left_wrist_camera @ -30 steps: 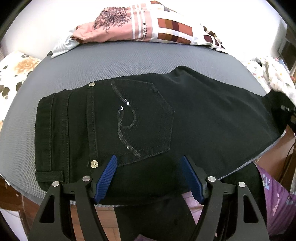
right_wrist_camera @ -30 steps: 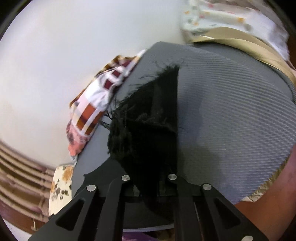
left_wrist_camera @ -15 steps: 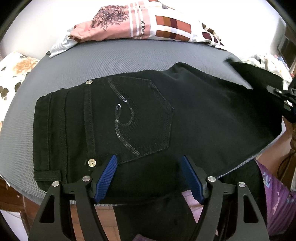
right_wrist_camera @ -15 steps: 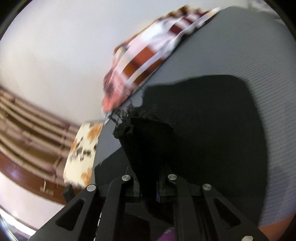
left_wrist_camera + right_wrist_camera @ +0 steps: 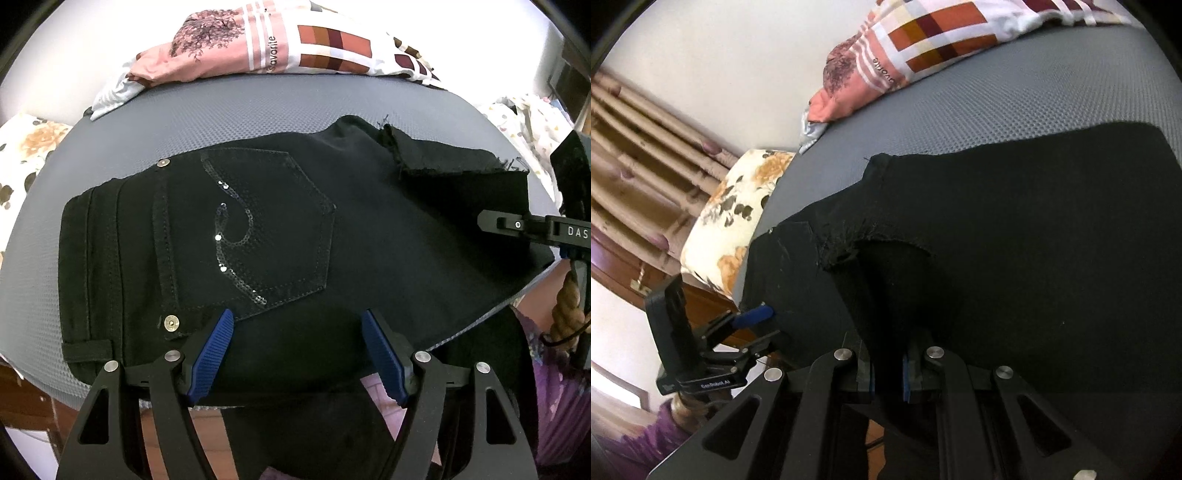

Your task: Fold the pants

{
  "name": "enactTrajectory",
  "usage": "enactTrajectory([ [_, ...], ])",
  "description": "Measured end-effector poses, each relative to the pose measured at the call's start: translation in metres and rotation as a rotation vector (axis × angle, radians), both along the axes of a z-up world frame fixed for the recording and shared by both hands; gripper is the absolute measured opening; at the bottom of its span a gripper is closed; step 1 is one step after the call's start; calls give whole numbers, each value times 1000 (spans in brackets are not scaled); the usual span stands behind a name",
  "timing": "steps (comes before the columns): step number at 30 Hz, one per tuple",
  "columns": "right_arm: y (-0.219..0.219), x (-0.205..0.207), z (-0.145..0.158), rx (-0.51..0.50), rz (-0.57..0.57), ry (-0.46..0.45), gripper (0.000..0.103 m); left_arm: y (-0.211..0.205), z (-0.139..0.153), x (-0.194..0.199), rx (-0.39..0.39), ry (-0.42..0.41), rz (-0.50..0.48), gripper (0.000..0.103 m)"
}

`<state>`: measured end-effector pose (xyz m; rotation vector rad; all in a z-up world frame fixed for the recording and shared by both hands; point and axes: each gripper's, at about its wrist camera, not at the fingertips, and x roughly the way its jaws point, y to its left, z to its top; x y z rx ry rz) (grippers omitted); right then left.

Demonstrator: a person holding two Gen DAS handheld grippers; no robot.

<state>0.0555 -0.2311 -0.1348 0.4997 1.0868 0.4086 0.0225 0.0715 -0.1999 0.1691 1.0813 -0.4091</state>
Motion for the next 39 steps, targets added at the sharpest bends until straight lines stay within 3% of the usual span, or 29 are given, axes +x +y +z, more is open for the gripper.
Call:
enactTrajectory([
  [8,20,-4,9,-161,85,-61,14,-2,0,0,-1,5,-8,75],
  [16,40,-13,9,-204,170,-94,14,-2,0,-1,5,5,-13,76],
  [20,39,-16,3,-167,189,-64,16,-2,0,0,4,7,-12,76],
  [24,45,-21,0,-117,255,-37,40,-3,0,-1,6,8,-13,76],
  [27,50,-28,4,-59,321,-34,48,-2,-1,0,6,9,-13,76],
  [31,39,-34,15,95,350,-22,48,0,0,0,0,12,-7,76],
  [35,7,-33,32,53,206,-96,47,2,3,1,-11,7,4,76],
  [39,3,-25,31,-50,151,-98,20,6,9,1,-30,-6,16,76],
])
